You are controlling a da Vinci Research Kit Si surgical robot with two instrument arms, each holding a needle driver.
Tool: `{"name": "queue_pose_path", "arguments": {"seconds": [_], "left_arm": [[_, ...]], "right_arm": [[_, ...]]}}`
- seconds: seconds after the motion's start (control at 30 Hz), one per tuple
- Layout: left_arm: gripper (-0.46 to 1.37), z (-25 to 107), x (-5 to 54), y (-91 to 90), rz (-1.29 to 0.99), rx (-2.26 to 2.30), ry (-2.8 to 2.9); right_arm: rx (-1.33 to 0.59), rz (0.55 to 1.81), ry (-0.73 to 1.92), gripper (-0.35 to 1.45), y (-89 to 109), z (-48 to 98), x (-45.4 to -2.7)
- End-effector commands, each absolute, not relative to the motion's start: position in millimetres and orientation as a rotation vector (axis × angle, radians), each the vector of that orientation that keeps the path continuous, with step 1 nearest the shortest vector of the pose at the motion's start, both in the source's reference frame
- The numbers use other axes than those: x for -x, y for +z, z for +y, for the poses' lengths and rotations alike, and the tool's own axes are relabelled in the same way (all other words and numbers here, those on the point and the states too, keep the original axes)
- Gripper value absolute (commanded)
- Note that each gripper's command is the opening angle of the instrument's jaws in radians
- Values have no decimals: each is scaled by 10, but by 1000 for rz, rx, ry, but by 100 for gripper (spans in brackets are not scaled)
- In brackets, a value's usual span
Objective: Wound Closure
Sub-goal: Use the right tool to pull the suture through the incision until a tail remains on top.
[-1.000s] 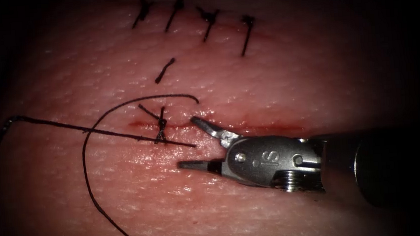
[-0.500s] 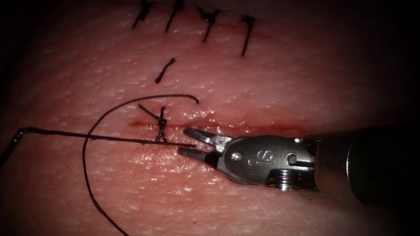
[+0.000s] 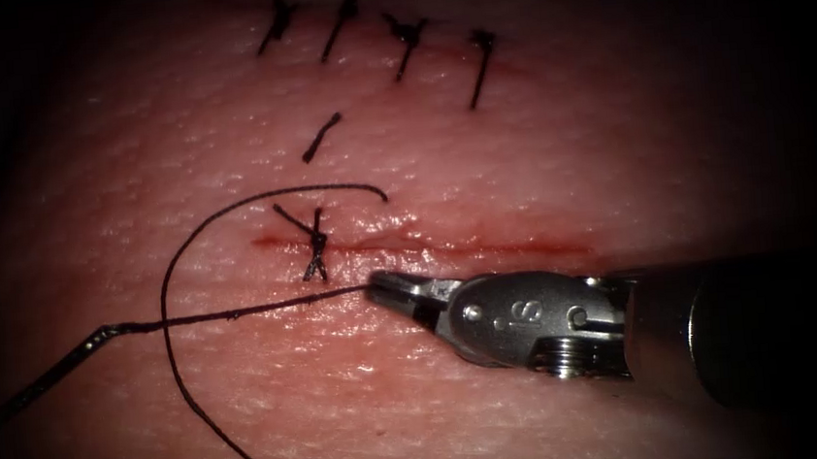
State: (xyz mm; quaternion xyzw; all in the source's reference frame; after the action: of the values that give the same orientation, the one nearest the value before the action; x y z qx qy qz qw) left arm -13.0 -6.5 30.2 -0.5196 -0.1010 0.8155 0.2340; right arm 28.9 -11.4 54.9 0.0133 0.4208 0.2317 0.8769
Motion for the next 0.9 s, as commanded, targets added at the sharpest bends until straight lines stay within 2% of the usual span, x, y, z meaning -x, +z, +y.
{"name": "queue_pose_path", "arguments": {"seconds": [0.03,0.37,0.9], "left_arm": [[-35,-65,130,303,-278,1428,2239],[-35,-64,131,308,-274,1428,2241],[-35,-40,120,337,-194,1418,2216]], "right_arm": [[-24,889,488,-35,547,-111,-289],[-20,915,497,-35,536,-103,-290],[-152,872,455,-35,522,-134,-292]]}}
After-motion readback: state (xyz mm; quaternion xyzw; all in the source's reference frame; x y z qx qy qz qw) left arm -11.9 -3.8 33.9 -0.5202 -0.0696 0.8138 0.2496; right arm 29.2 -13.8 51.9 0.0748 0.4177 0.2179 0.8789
